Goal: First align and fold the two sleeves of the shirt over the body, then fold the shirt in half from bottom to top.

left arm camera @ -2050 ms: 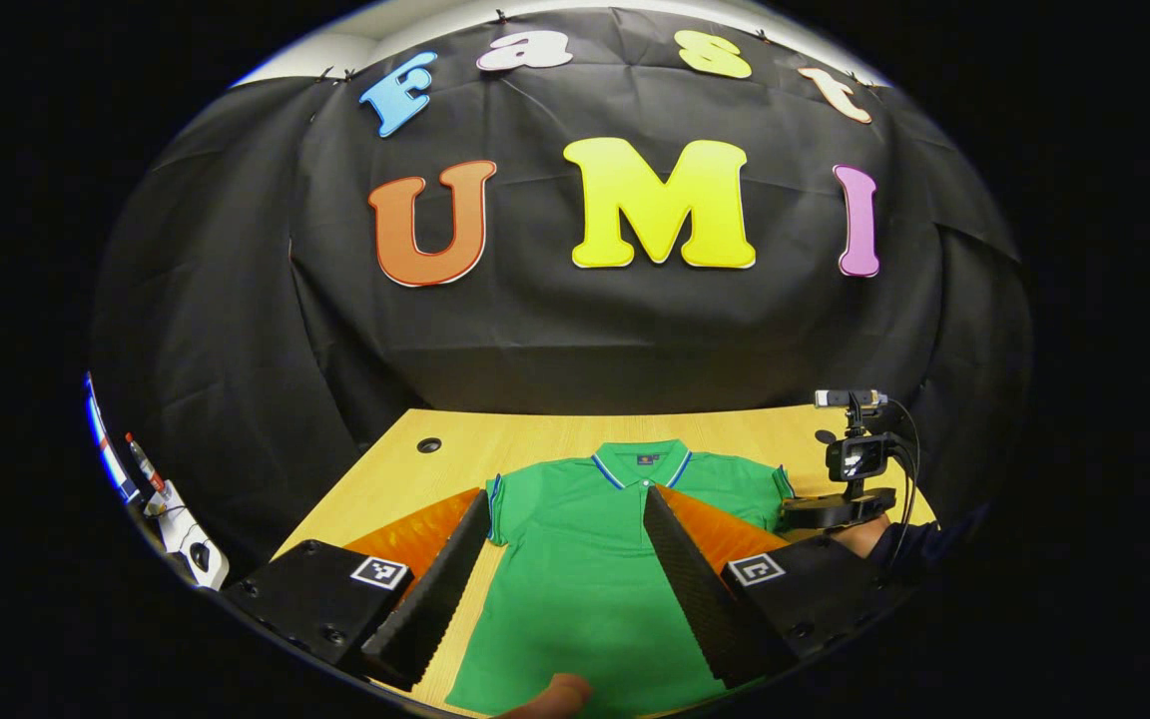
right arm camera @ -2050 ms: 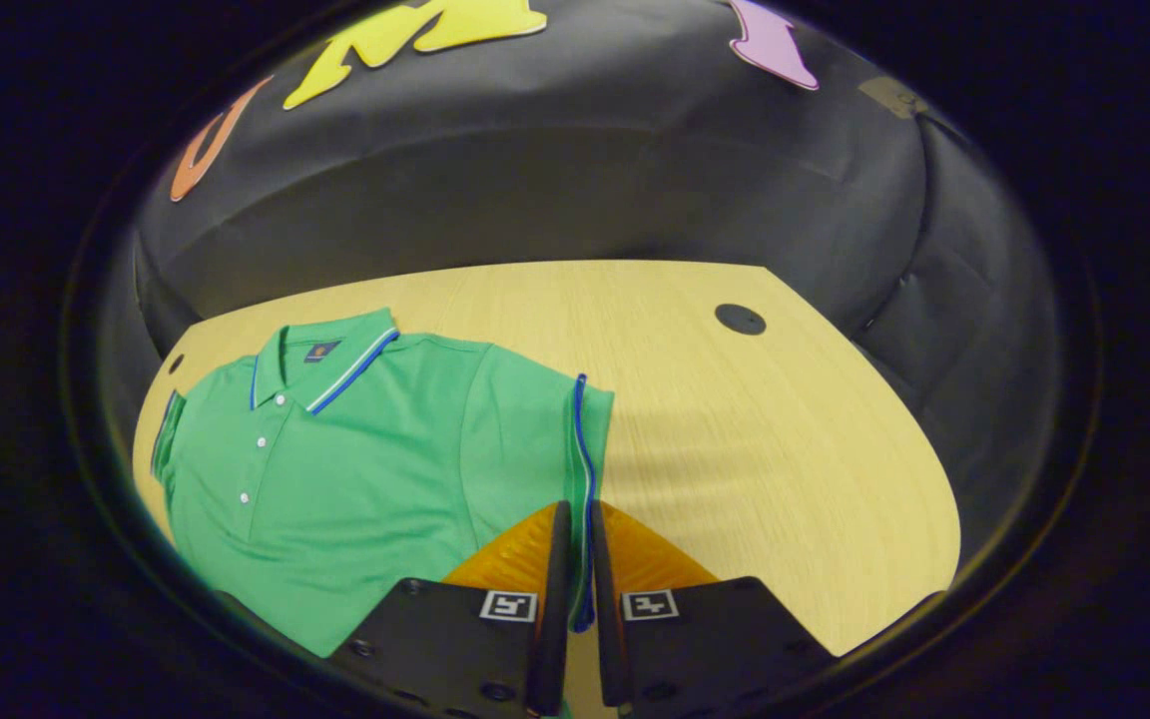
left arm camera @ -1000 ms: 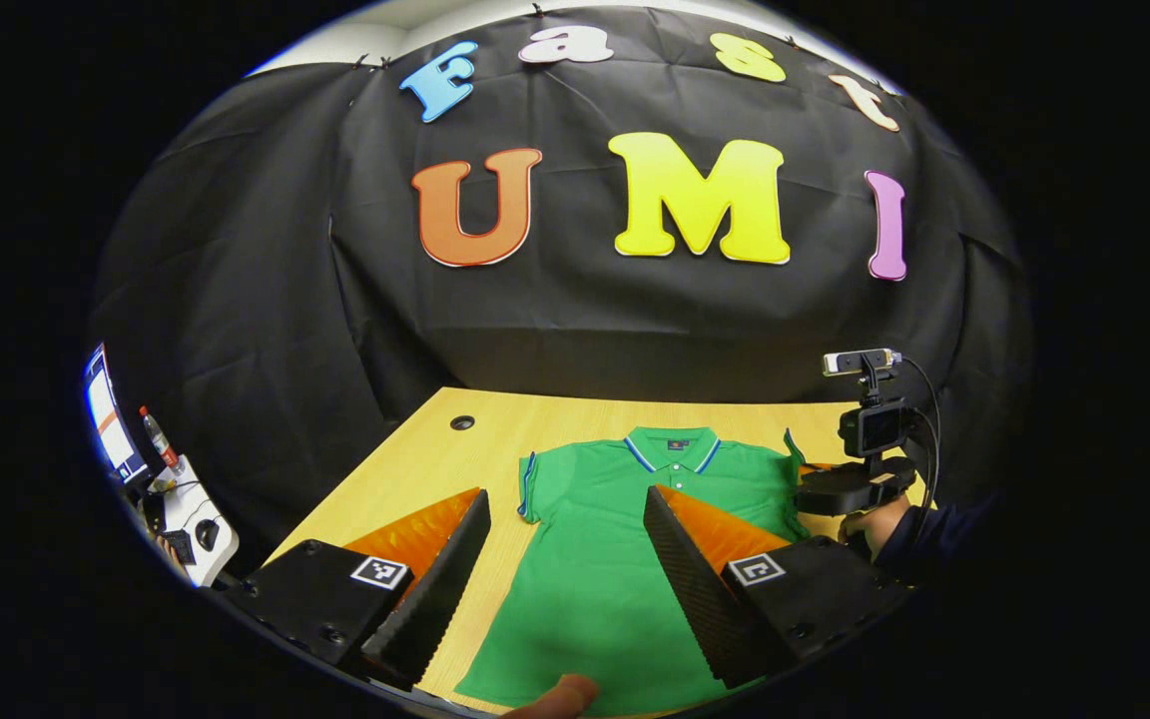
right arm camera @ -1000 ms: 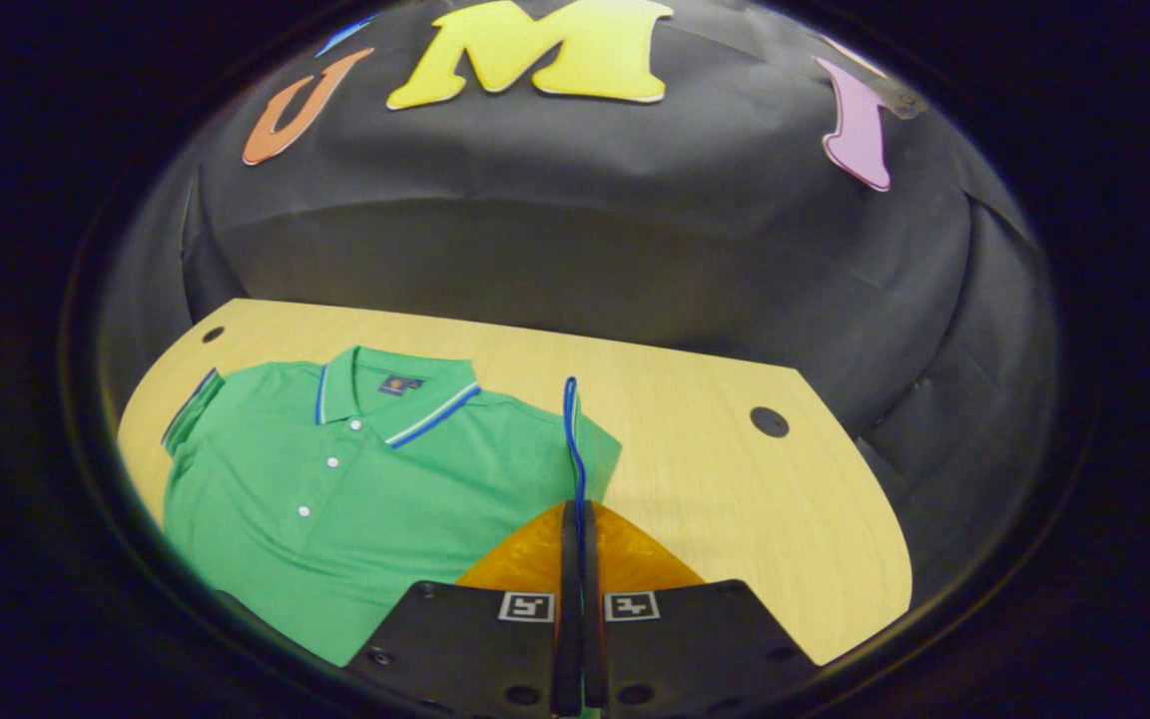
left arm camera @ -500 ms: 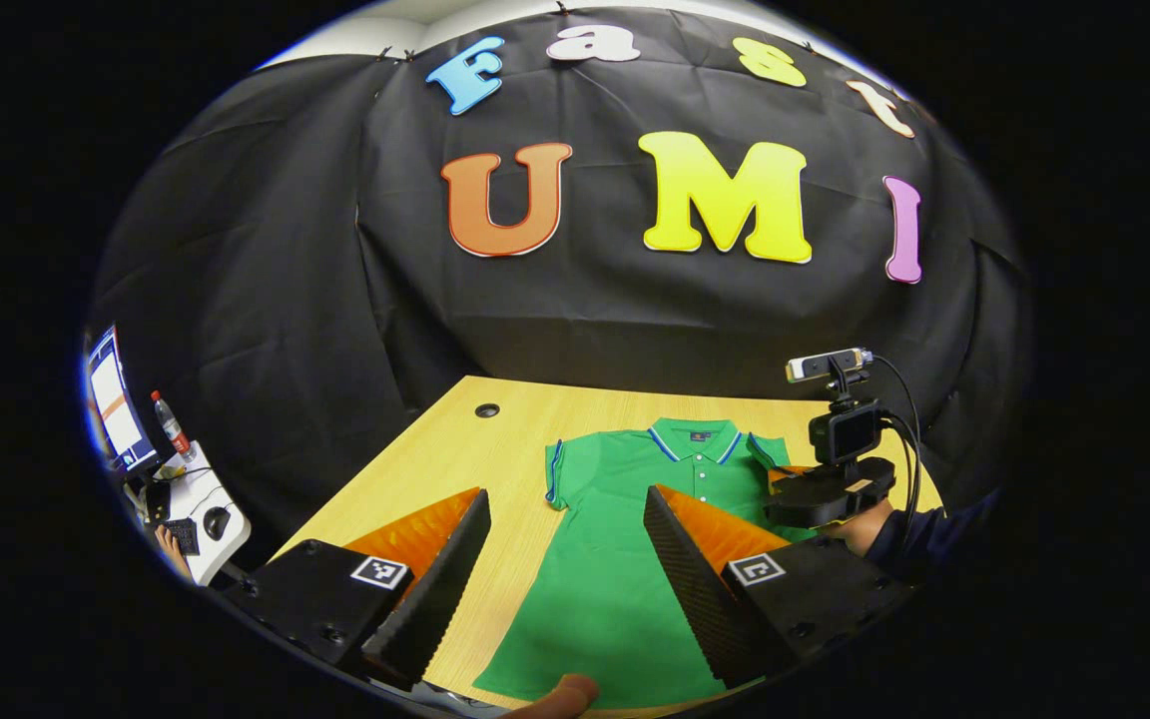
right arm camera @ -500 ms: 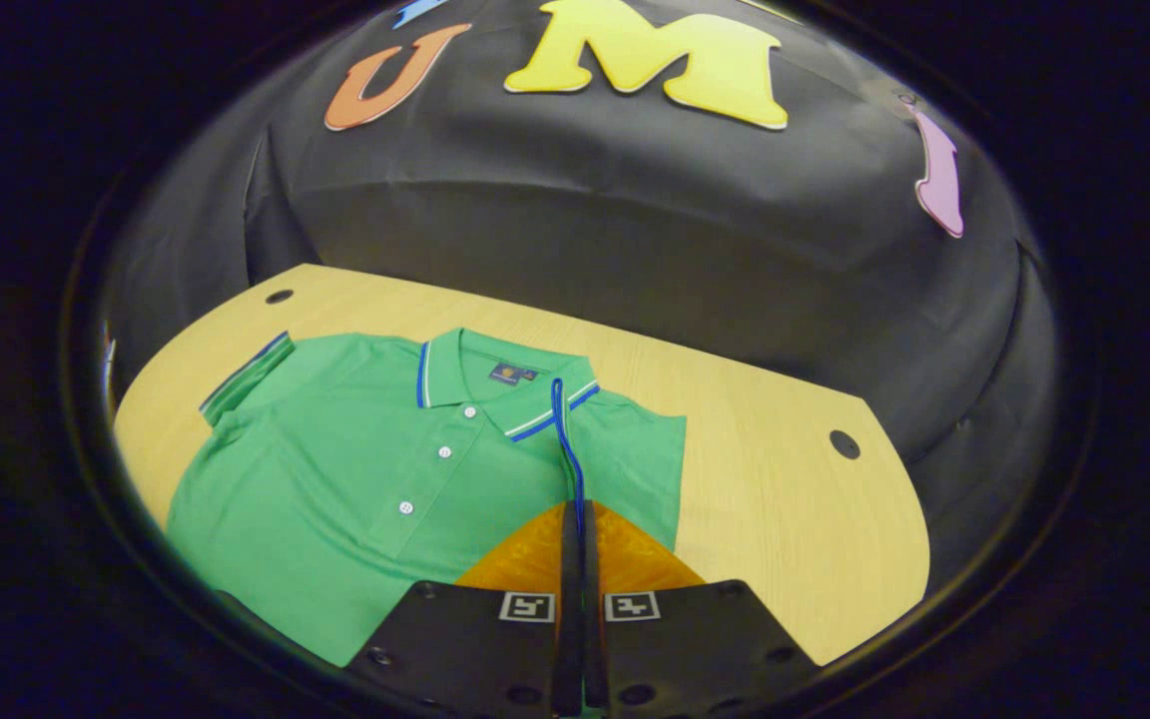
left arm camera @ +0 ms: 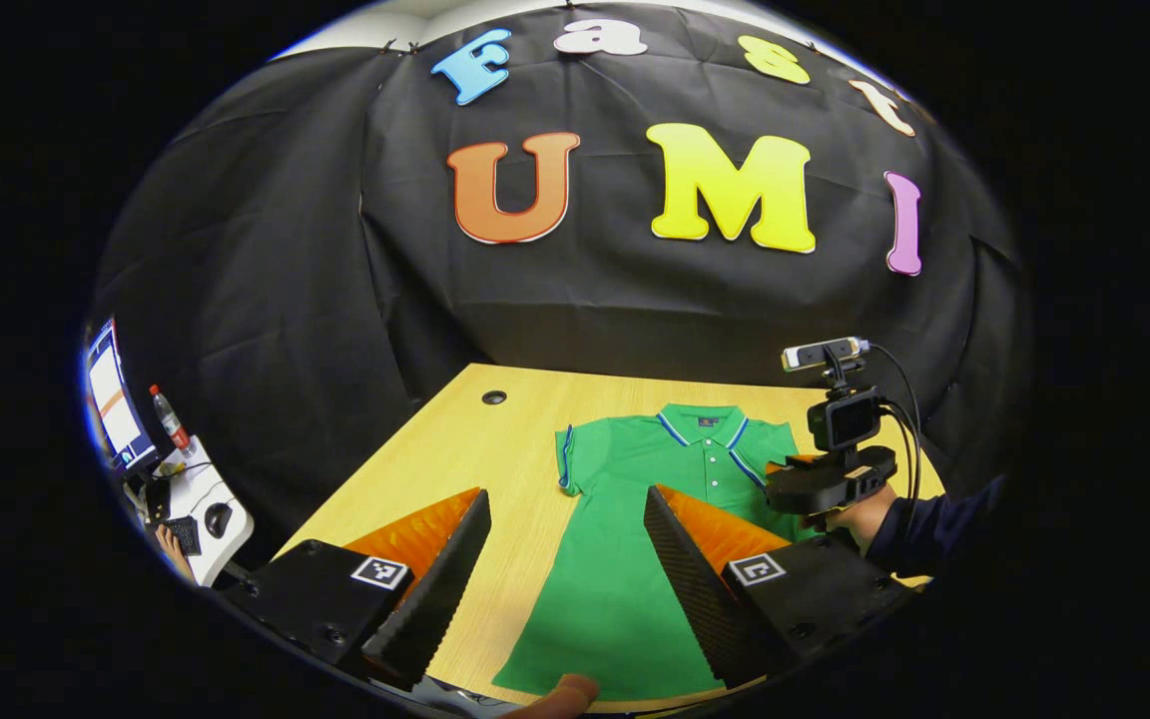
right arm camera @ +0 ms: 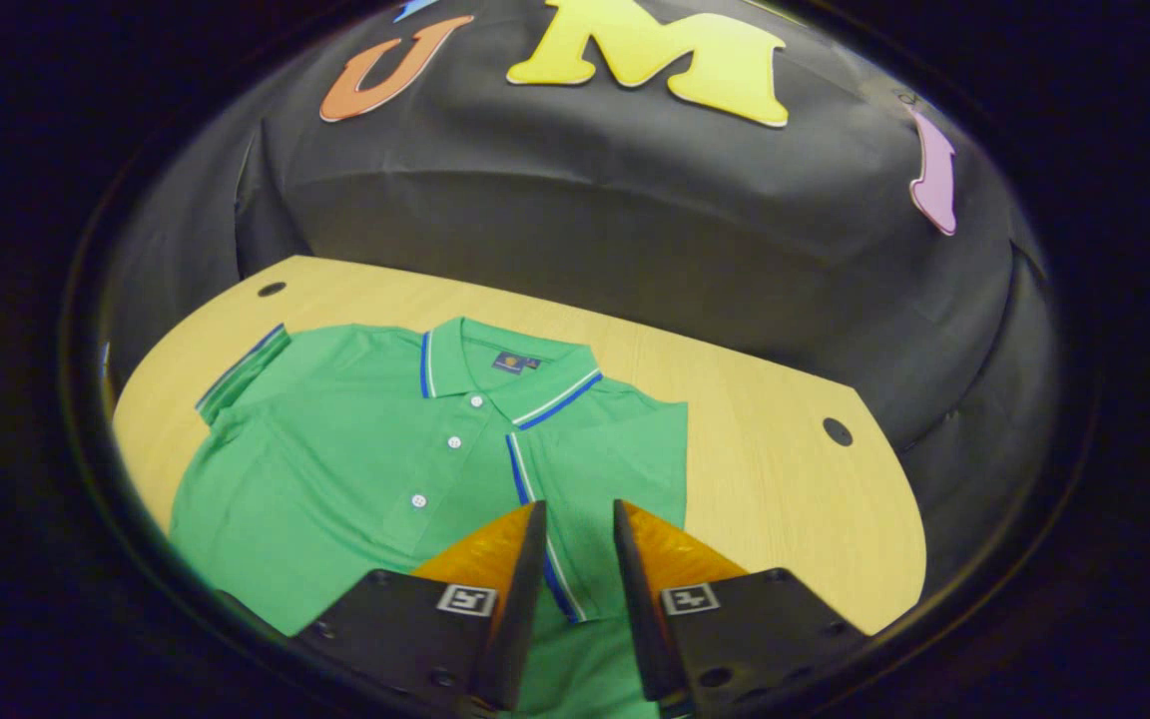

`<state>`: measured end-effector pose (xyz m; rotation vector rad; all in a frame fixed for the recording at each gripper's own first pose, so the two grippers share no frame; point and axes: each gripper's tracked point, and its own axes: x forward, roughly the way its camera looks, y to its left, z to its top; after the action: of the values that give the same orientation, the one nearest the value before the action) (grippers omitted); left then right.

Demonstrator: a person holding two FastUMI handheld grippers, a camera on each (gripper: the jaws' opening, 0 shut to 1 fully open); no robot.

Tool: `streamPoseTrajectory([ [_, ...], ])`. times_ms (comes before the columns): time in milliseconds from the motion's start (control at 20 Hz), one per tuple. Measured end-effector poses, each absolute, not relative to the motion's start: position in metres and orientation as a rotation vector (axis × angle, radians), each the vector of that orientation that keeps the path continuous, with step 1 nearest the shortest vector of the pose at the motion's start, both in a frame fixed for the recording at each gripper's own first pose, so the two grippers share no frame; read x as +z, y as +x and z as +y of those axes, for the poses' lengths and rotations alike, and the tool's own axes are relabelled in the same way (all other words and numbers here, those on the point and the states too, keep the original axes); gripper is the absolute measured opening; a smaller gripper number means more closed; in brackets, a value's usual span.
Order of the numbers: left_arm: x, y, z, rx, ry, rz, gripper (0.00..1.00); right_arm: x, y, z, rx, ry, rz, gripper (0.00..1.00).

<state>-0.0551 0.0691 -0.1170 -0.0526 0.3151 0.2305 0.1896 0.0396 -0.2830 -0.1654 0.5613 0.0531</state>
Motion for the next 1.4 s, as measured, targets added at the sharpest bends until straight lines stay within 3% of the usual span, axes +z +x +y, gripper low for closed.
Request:
streamPoseTrajectory([
  [150,-0.114,-0.042,0.077,0.209,-0.055,0.315,1.00,-0.254,0.173,0.038,0.054,-0.147,0.539,0.84],
  [200,-0.112,-0.035,0.081,0.204,-0.050,0.306,1.00,-0.241,0.167,0.036,0.052,-0.145,0.520,0.92],
  [300,-0.112,-0.020,0.088,0.194,-0.043,0.299,1.00,-0.209,0.153,0.035,0.054,-0.113,0.478,0.96],
  [800,-0.160,0.067,0.119,0.167,-0.102,0.377,1.00,-0.032,0.044,-0.006,-0.053,0.005,0.183,0.96],
  [1100,-0.212,0.131,0.115,0.115,-0.106,0.477,1.00,-0.007,-0.019,-0.001,-0.092,0.015,0.172,0.96],
  [1400,-0.268,0.188,0.130,0.153,-0.163,0.584,1.00,-0.004,-0.038,-0.001,-0.160,-0.022,0.196,0.96],
])
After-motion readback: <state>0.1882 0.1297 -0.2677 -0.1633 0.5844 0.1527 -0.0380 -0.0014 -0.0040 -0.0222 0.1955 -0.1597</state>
